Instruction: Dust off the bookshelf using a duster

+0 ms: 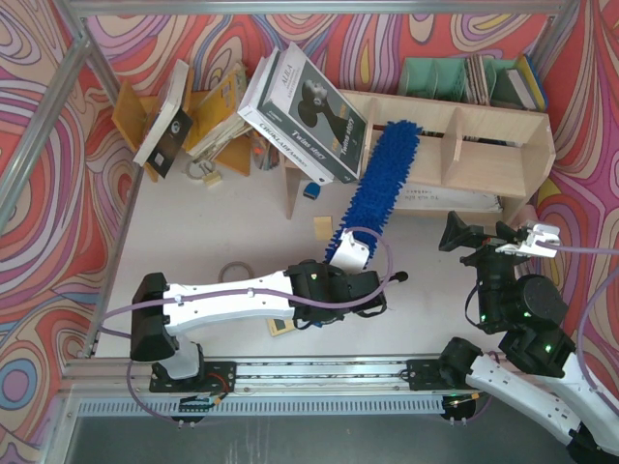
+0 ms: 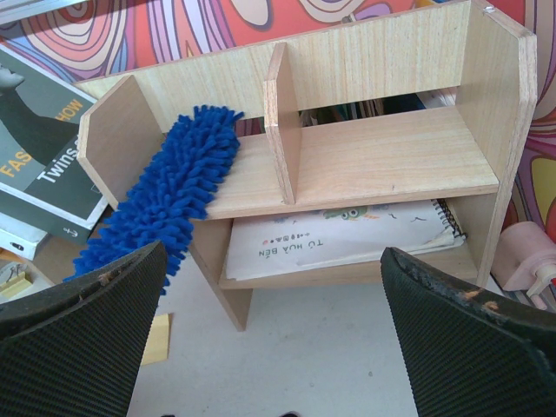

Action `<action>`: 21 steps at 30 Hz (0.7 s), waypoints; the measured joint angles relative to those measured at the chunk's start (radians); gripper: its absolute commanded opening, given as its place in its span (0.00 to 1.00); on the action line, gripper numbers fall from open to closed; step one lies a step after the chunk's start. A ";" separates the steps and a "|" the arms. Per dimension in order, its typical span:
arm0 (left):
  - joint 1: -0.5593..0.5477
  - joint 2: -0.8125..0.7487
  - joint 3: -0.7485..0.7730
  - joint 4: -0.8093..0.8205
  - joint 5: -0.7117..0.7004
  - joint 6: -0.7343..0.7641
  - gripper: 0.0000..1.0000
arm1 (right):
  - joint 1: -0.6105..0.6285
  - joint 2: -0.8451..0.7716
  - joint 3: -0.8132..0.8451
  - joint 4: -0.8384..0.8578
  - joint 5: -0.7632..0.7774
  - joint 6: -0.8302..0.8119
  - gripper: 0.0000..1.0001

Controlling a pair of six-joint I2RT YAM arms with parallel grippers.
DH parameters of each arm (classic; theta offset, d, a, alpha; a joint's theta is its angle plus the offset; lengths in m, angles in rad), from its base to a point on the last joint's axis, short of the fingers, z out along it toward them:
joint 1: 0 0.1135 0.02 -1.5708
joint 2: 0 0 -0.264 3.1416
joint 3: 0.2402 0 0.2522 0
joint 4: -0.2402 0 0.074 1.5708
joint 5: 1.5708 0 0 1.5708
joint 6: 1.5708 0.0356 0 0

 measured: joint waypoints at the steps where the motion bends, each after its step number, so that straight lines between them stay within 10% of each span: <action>1: -0.002 -0.002 0.005 -0.020 -0.005 -0.016 0.00 | 0.000 0.000 0.000 0.000 0.000 0.000 0.99; 21: -0.013 0.042 0.127 -0.052 0.013 -0.003 0.00 | 0.000 0.132 0.116 -0.080 -0.042 0.151 0.99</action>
